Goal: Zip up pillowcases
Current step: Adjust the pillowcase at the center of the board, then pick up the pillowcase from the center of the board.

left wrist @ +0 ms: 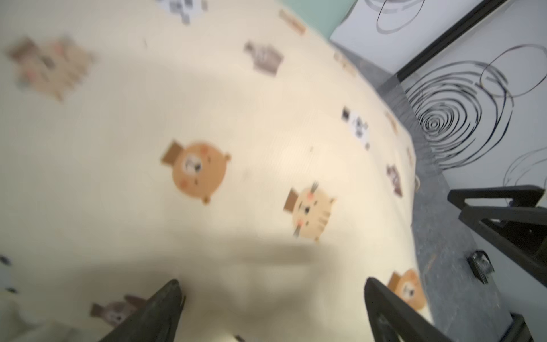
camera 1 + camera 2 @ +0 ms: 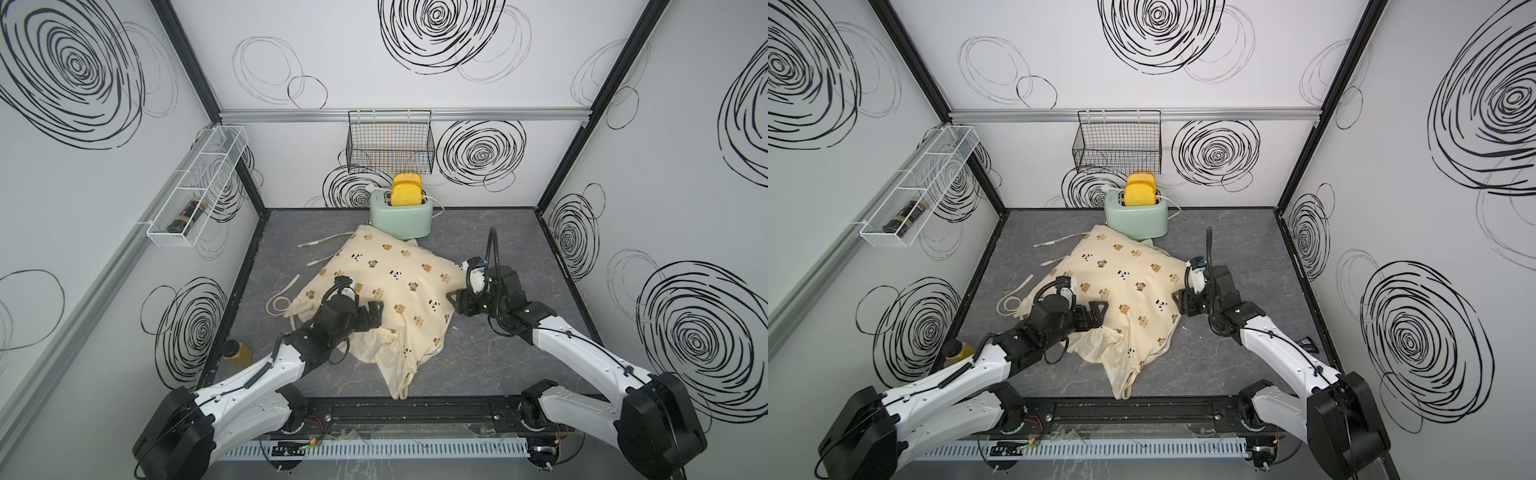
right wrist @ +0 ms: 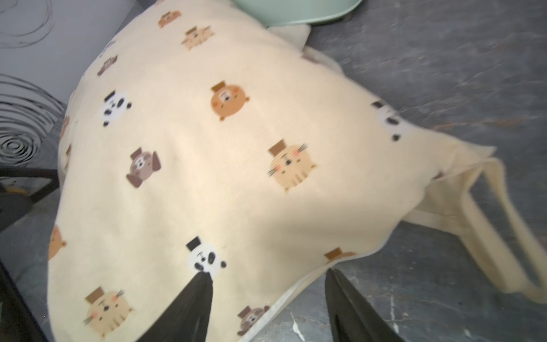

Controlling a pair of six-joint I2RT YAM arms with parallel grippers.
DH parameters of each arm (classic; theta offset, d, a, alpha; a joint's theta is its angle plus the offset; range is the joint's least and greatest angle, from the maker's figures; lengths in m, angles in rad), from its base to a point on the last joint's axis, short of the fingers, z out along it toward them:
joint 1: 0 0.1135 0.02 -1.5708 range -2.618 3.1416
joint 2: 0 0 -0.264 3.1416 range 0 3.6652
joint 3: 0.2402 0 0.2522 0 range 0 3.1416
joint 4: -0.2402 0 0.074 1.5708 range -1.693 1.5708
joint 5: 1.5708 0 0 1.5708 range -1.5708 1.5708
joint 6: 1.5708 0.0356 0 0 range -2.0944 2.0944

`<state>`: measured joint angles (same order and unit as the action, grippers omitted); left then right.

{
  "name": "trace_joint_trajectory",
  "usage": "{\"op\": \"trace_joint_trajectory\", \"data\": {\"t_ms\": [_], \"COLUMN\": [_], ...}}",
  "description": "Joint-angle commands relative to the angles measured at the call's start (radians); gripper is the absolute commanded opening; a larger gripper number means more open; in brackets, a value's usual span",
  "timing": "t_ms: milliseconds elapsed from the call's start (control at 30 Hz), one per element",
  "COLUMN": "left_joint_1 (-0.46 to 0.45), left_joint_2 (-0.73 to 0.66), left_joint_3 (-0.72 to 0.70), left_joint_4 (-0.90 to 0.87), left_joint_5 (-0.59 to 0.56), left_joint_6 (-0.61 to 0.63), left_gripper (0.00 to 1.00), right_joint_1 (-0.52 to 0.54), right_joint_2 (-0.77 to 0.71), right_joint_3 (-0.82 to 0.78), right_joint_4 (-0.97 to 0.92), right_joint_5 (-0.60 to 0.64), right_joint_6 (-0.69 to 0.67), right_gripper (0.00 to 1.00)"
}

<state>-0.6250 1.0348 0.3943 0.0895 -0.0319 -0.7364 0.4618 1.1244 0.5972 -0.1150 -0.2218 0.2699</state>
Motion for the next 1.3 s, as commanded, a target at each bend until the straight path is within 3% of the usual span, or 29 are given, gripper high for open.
{"op": "trace_joint_trajectory", "data": {"t_ms": [0, 267, 433, 567, 767, 867, 1000, 1133, 1267], "left_joint_1": [0.049, 0.205, 0.228, 0.274, 0.174, 0.069, -0.077, -0.180, -0.202], "left_joint_2": [0.105, 0.425, 0.534, 0.561, 0.241, 0.069, -0.055, 0.007, 0.226], "left_joint_3": [-0.011, 0.061, 0.190, 0.263, 0.173, 0.037, -0.157, -0.171, -0.127], "left_joint_4": [0.183, 0.430, 0.369, 0.317, 0.024, 0.023, 0.224, 0.381, 0.621], "left_joint_5": [0.167, 0.278, 0.212, 0.239, 0.153, 0.178, 0.197, 0.116, 0.198], "left_joint_6": [-0.079, -0.093, -0.034, -0.002, -0.032, -0.188, -0.488, -0.590, -0.627], "left_gripper": [0.98, 0.94, 0.95, 0.98, 0.96, 0.96, 0.96, 0.96, 0.96], "right_joint_1": [0.007, 0.010, -0.022, -0.035, -0.035, -0.036, -0.037, -0.034, -0.034], "right_joint_2": [0.065, 0.248, 0.389, 0.453, 0.436, 0.452, 0.464, 0.427, 0.359], "right_joint_3": [-0.026, 0.036, 0.127, 0.230, 0.230, 0.218, 0.215, 0.191, 0.157], "right_joint_4": [-0.022, 0.057, 0.135, 0.128, 0.125, 0.139, 0.149, 0.150, 0.115], "right_joint_5": [-0.059, -0.049, -0.026, -0.019, -0.020, -0.026, -0.038, -0.054, -0.072], "right_joint_6": [0.073, 0.102, 0.098, 0.088, 0.092, 0.093, 0.102, 0.117, 0.118], "right_gripper": [0.63, 0.63, 0.63, 0.64, 0.66, 0.66, 0.66, 0.67, 0.68]}}
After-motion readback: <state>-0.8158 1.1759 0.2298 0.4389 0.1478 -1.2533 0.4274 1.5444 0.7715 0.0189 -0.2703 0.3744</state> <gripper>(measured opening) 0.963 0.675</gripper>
